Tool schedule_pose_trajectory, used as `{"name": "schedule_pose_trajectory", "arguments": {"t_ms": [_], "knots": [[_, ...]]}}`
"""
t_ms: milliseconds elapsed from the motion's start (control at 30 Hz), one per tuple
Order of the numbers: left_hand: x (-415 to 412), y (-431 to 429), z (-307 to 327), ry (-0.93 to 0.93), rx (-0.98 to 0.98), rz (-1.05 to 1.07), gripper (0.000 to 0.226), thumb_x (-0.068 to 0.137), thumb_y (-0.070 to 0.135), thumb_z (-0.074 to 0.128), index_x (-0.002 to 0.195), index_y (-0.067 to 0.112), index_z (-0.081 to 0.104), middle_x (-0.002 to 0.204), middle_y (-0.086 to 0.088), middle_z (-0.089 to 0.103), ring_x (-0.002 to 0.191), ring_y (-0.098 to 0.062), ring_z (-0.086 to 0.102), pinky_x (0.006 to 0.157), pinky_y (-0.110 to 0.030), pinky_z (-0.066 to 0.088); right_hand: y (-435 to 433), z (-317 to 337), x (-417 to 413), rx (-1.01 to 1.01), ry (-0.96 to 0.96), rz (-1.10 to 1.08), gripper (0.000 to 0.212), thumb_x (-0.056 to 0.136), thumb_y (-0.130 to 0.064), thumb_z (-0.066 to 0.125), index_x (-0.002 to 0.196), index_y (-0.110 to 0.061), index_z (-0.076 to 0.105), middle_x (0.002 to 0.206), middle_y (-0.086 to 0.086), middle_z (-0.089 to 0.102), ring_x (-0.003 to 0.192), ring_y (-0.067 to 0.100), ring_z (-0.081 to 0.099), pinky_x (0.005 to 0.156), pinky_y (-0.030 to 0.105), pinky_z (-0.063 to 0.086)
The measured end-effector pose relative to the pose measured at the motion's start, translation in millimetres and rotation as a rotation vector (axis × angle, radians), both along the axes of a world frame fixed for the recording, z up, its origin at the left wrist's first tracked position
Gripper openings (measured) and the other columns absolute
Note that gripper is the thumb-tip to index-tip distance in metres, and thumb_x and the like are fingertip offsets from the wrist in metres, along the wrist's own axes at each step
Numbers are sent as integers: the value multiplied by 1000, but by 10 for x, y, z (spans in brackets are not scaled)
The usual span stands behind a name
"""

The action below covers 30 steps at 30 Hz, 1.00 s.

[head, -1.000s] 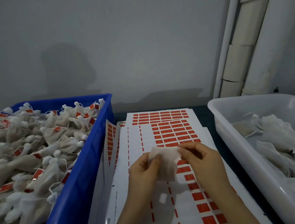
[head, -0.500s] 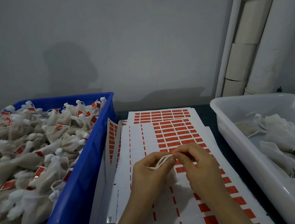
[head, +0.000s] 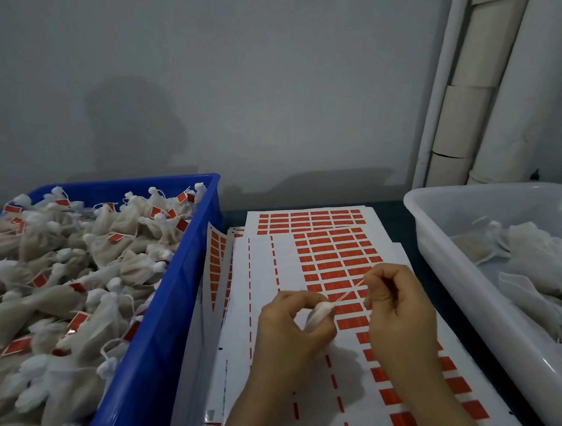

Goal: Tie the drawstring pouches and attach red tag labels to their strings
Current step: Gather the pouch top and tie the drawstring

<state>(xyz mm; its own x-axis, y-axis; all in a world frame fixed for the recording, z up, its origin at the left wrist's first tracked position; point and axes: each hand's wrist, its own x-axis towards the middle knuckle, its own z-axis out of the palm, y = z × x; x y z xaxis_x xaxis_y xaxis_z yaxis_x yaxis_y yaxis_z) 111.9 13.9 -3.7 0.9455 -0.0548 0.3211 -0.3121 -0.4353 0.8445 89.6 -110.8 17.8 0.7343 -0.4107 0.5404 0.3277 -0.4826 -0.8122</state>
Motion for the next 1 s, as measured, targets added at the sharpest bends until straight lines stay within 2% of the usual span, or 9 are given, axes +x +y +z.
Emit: {"name": "schedule_pose_trajectory", "arguments": {"t_ms": [133, 200, 267, 333, 433, 600, 733, 900, 1000], "knots": [[-65, 1, 37, 102, -131, -100, 23, 77, 39, 67, 87, 55, 54, 85, 40, 60, 89, 14, 57, 52, 1, 44, 11, 3, 10, 4, 68, 62, 10, 75, -44, 42, 72, -37, 49, 71, -25, 57, 68, 2, 59, 60, 4, 38], [-97, -34, 75, 102, -127, -162, 9, 78, 48, 61, 85, 54, 58, 87, 44, 59, 93, 19, 53, 62, -1, 40, 18, 19, 4, 56, 85, 110, 12, 76, -42, 42, 71, -34, 51, 64, -25, 62, 64, 1, 62, 46, 1, 41], [-105, -56, 77, 89, -102, -193, 13, 79, 52, 52, 77, 45, 63, 84, 32, 65, 91, 8, 58, 78, -13, 44, 20, 41, -13, 135, 94, 171, 16, 76, -41, 43, 70, -30, 53, 64, -28, 64, 61, -3, 61, 45, 0, 42], [-101, -49, 57, 48, 36, -200, 15, 86, 48, 46, 77, 41, 57, 83, 27, 61, 91, -1, 56, 89, -24, 44, 32, 64, -38, 183, 78, 209, 20, 77, -40, 43, 70, -26, 55, 62, -18, 65, 53, 5, 61, 44, 4, 45], [-94, -28, 19, -89, 296, -193, 10, 92, 40, 41, 81, 40, 42, 81, 27, 44, 85, 15, 39, 92, -21, 30, 55, 97, -77, 214, 43, 216, 21, 78, -38, 41, 69, -25, 54, 61, -18, 65, 54, 3, 61, 45, 2, 43], [-78, -59, 2, -145, 385, -175, 12, 90, 30, 43, 78, 31, 40, 69, 23, 35, 79, 13, 34, 91, -19, 23, 42, 132, -109, 234, 34, 201, 21, 77, -37, 42, 66, -24, 53, 59, -22, 64, 53, 0, 60, 42, 2, 43], [-70, -86, -11, -95, 397, -177, 9, 92, 32, 41, 83, 35, 38, 87, 18, 40, 80, 5, 37, 101, -25, 26, 27, 140, -99, 271, 40, 234, 20, 75, -39, 42, 67, -24, 54, 61, -26, 64, 57, -4, 62, 43, 3, 44], [-84, -44, 21, 101, 165, -41, 37, 85, 35, 59, 88, 56, 28, 110, 18, 39, 92, -2, 47, 78, -7, 37, -8, 125, -68, 203, 60, 294, 13, 78, -35, 46, 79, -26, 55, 69, -14, 66, 60, 8, 63, 52, 4, 47], [-66, -15, 46, 67, 160, -33, 30, 85, 36, 59, 89, 50, 32, 123, 13, 46, 97, -1, 45, 84, -11, 35, -16, 68, -47, 78, 149, 294, 11, 82, -29, 54, 84, -39, 54, 74, -32, 63, 68, -2, 63, 55, -2, 43]]}}
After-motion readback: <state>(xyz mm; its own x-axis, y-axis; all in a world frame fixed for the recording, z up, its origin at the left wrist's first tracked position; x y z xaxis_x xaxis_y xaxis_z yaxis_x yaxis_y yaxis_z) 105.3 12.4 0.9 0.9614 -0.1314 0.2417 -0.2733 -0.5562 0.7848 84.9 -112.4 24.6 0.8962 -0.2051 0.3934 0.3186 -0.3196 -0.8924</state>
